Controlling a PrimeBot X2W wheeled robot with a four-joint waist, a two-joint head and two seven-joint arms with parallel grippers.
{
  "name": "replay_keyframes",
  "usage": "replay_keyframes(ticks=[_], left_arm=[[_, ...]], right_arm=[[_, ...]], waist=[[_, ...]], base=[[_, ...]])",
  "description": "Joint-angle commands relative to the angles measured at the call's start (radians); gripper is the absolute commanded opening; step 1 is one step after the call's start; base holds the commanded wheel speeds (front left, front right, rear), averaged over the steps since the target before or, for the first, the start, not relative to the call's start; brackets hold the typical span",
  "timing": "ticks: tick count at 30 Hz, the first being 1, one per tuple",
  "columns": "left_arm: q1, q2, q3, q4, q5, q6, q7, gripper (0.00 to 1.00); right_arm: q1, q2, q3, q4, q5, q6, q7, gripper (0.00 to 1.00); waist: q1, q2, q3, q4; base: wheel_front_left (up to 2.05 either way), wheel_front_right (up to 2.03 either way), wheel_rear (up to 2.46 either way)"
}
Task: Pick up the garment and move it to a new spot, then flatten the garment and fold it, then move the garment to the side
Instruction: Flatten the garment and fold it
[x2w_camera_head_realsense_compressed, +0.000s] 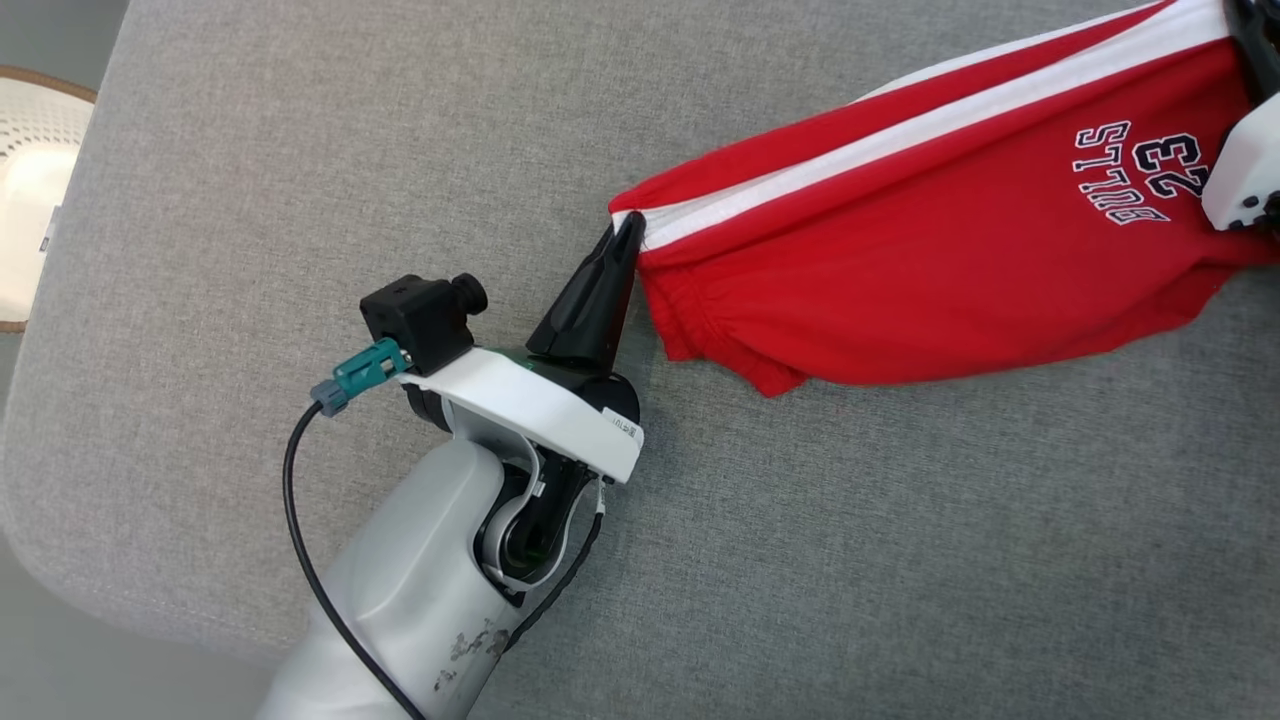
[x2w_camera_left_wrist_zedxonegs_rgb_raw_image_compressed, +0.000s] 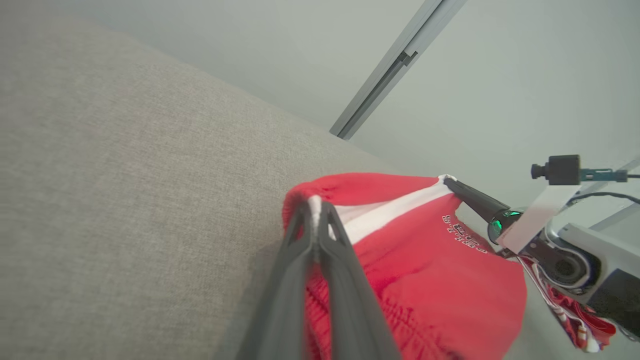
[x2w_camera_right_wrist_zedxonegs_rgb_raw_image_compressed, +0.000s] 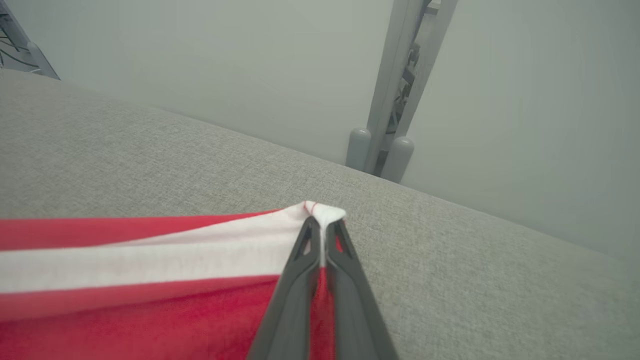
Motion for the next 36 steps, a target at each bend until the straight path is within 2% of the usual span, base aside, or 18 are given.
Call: replay_keyframes(ticks=[1, 2, 3, 4, 5, 7, 8, 9, 10, 11, 17, 21, 24, 26, 31, 36], left_arm=[[-0.022, 0.009, -0.005, 0.013, -0.01, 0.007, -0.009, 0.0], [-0.027, 0.008, -0.011, 0.015, -0.018, 0.01, -0.01, 0.0], [-0.032, 0.008, -0.018, 0.019, -0.023, 0.013, -0.011, 0.0], [-0.037, 0.009, -0.024, 0.024, -0.031, 0.016, -0.011, 0.0], [-0.041, 0.008, -0.029, 0.027, -0.035, 0.018, -0.011, 0.12], [-0.044, 0.008, -0.038, 0.037, -0.038, 0.025, -0.012, 0.44], [-0.043, 0.008, -0.041, 0.04, -0.039, 0.027, -0.012, 0.67], [-0.043, 0.008, -0.041, 0.04, -0.039, 0.027, -0.012, 0.67], [-0.042, 0.007, -0.037, 0.043, -0.034, 0.031, -0.012, 0.89], [-0.039, 0.007, -0.026, 0.044, -0.026, 0.036, -0.012, 1.0], [0.02, 0.007, 0.057, 0.027, 0.062, 0.061, -0.012, 1.0], [0.087, 0.017, 0.13, -0.022, 0.173, 0.09, -0.012, 1.0], [0.153, 0.021, 0.189, -0.078, 0.27, 0.115, -0.012, 1.0], [0.222, 0.021, 0.24, -0.114, 0.344, 0.124, -0.012, 1.0], [0.322, 0.016, 0.311, -0.147, 0.416, 0.115, -0.012, 1.0], [0.402, 0.011, 0.36, -0.176, 0.468, 0.107, -0.012, 1.0]], right_arm=[[-0.025, -0.002, 0.017, 0.029, 0.017, -0.006, -0.016, 0.07], [-0.03, 0.001, 0.025, 0.04, 0.024, -0.006, -0.023, 0.18], [-0.034, 0.006, 0.036, 0.052, 0.028, -0.006, -0.026, 0.4], [-0.039, 0.012, 0.047, 0.058, 0.035, -0.006, -0.033, 0.8], [-0.044, 0.018, 0.056, 0.068, 0.037, -0.006, -0.037, 1.0], [-0.046, 0.026, 0.076, 0.081, 0.045, -0.005, -0.053, 1.0], [-0.045, 0.03, 0.084, 0.083, 0.049, -0.005, -0.061, 1.0], [-0.045, 0.03, 0.084, 0.083, 0.049, -0.005, -0.061, 1.0], [-0.046, 0.031, 0.088, 0.087, 0.052, -0.005, -0.069, 1.0], [-0.047, 0.032, 0.092, 0.089, 0.057, -0.005, -0.077, 1.0], [-0.009, 0.058, 0.101, 0.051, 0.082, -0.004, -0.102, 1.0], [0.048, 0.065, 0.052, -0.048, 0.059, -0.004, -0.101, 1.0], [0.123, 0.077, -0.005, -0.122, 0.028, -0.003, -0.101, 1.0], [0.222, 0.103, -0.088, -0.193, -0.01, -0.003, -0.101, 1.0], [0.393, 0.163, -0.216, -0.294, -0.081, -0.003, -0.101, 1.0], [0.531, 0.224, -0.301, -0.357, -0.13, -0.003, -0.101, 1.0]], waist=[[0.0, 0.0, 0.01, 0.007], [0.0, 0.0, 0.011, 0.007], [0.0, 0.0, 0.01, 0.006], [0.0, 0.0, 0.008, 0.005], [0.0, 0.0, 0.005, 0.003], [0.0, 0.0, -0.005, -0.003], [0.0, 0.0, -0.011, -0.007], [0.0, 0.0, -0.011, -0.007], [0.0, 0.0, -0.018, -0.012], [0.0, 0.0, -0.026, -0.017], [0.0, 0.0, -0.094, -0.061], [0.0, 0.0, -0.143, -0.092], [0.0, 0.0, -0.185, -0.112], [0.0, 0.0, -0.229, -0.126], [0.0, 0.0, -0.293, -0.156], [0.0, 0.0, -0.341, -0.193]], base=[[0.0, 0.0, 0.0], [0.0, 0.0, 0.0], [0.0, 0.0, 0.0], [0.0, 0.0, 0.0], [0.0, 0.0, 0.0], [0.0, 0.0, 0.0], [0.0, 0.0, 0.0], [0.0, 0.0, 0.0], [0.0, 0.0, 0.0], [0.0, 0.0, 0.0], [0.0, 0.0, 0.0], [0.0, 0.0, 0.0], [0.0, 0.0, 0.0], [0.0, 0.0, 0.0], [0.0, 0.0, 0.0], [0.0, 0.0, 0.0]])
